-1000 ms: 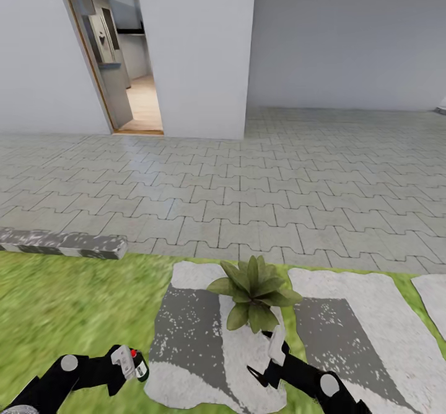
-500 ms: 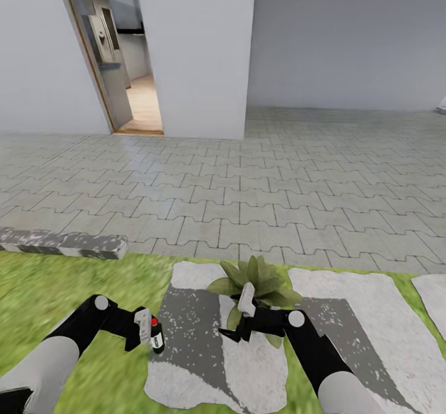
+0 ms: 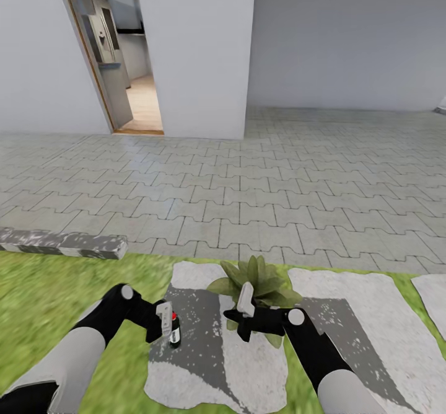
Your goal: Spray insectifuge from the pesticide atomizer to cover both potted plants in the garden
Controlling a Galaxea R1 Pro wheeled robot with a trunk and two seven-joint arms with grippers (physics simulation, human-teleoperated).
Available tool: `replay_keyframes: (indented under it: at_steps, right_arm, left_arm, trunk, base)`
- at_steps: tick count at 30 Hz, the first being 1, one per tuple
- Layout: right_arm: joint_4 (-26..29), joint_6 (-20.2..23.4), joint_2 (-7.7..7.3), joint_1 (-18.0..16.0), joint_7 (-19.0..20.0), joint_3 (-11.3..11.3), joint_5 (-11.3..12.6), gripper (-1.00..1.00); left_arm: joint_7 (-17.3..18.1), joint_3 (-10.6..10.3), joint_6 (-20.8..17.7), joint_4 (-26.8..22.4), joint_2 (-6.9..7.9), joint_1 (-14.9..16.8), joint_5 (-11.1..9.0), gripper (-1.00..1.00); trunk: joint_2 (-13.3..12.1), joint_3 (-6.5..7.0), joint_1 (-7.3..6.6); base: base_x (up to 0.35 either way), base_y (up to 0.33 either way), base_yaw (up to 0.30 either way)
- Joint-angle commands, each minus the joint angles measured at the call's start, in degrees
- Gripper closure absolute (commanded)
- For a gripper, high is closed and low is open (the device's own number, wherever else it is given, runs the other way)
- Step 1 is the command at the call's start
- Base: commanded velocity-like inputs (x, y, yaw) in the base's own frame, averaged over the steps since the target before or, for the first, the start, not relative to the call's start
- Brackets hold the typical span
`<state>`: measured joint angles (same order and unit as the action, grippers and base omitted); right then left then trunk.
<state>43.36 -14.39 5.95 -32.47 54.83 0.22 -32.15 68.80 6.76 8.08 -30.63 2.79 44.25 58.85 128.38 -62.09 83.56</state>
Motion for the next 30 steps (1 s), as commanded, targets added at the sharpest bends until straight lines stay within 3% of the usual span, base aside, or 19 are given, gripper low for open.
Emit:
replay_keyframes:
  at_steps: [1,6,10,17,30]
  right_arm:
    - [0.1,-0.29,0.05,-0.09,0.1,-0.05,-0.46,1.0]
    - [1.04,-0.29,0.1,-0.2,0.19,-0.04,-0.46,1.0]
    - [3.17,-0.13,0.12,-0.35,2.61,-0.06,-0.44,1.0]
    - [3.47,-0.07,0.13,-0.53,3.22,-0.07,-0.38,1.0]
    - [3.49,-0.11,0.18,-0.57,3.26,-0.12,-0.37,1.0]
  left_arm:
    - [0.19,0.41,0.61,-0.04,-0.48,0.2,0.56,1.0]
    - [0.2,0.36,0.58,-0.09,-2.0,0.37,0.63,1.0]
    - [0.2,0.32,0.56,-0.13,-3.66,1.76,0.74,1.0]
    - [0.2,0.27,0.53,-0.13,-6.5,2.23,3.24,1.0]
    - [1.12,0.35,0.53,-0.13,-8.37,2.83,3.49,1.0]
  trunk:
    - [0.02,-0.05,-0.01]
    - [0.02,-0.05,-0.01]
    - [0.02,-0.05,-0.01]
    - [0.02,-0.05,-0.01]
    - [0.02,-0.05,-0.01]
  base:
    - [0.0,0.0,0.0]
    - [0.0,0.0,0.0]
    - [0.0,0.0,0.0]
    - [0.0,0.0,0.0]
    - [0.0,0.0,0.0]
